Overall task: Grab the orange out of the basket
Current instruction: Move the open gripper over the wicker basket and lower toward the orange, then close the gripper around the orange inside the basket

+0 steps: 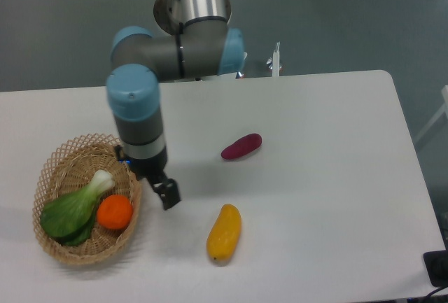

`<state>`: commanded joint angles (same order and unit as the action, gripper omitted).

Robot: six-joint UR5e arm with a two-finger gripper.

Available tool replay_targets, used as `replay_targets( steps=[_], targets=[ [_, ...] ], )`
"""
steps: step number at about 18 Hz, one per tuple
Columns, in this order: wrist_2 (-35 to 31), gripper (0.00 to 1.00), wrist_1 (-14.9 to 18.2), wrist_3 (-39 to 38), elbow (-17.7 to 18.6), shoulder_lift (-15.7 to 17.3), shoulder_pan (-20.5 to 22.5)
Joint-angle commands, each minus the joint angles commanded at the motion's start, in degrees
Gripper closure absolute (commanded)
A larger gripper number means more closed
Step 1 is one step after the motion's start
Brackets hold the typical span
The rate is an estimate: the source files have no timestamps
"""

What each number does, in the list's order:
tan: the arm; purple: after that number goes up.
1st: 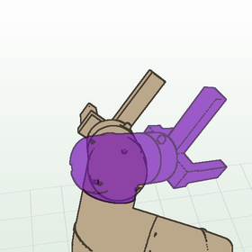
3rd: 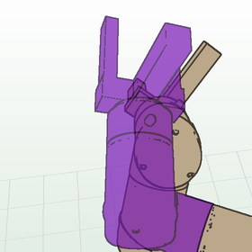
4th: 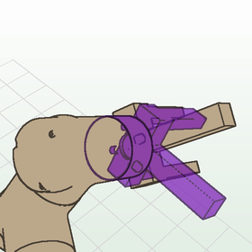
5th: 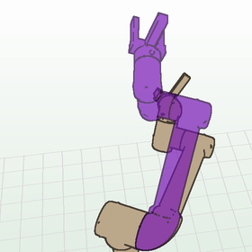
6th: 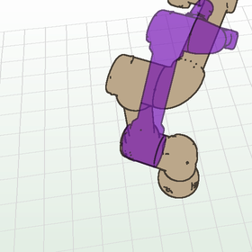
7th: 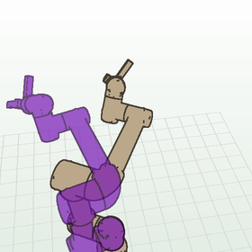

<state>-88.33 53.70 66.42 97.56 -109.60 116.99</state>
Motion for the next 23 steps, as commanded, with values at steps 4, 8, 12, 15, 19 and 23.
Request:
replay_targets(
  steps=[4,8,12,15,19,23],
  targets=[
    [0.0,0.00,-0.4,3.9,-1.3,-1.8,-1.8],
    [-0.5,0.00,-1.4,4.4,-4.9,-6.7,-3.2],
    [-1.8,0.00,-1.5,4.7,-5.1,-8.3,-4.7],
    [-1.8,0.00,-1.4,5.5,-5.2,-7.8,-5.8],
    [-1.8,0.00,-1.3,7.8,-5.0,-8.4,-6.2],
    [-1.8,0.00,-1.3,8.4,-4.6,-10.2,-6.1]
  ],
)
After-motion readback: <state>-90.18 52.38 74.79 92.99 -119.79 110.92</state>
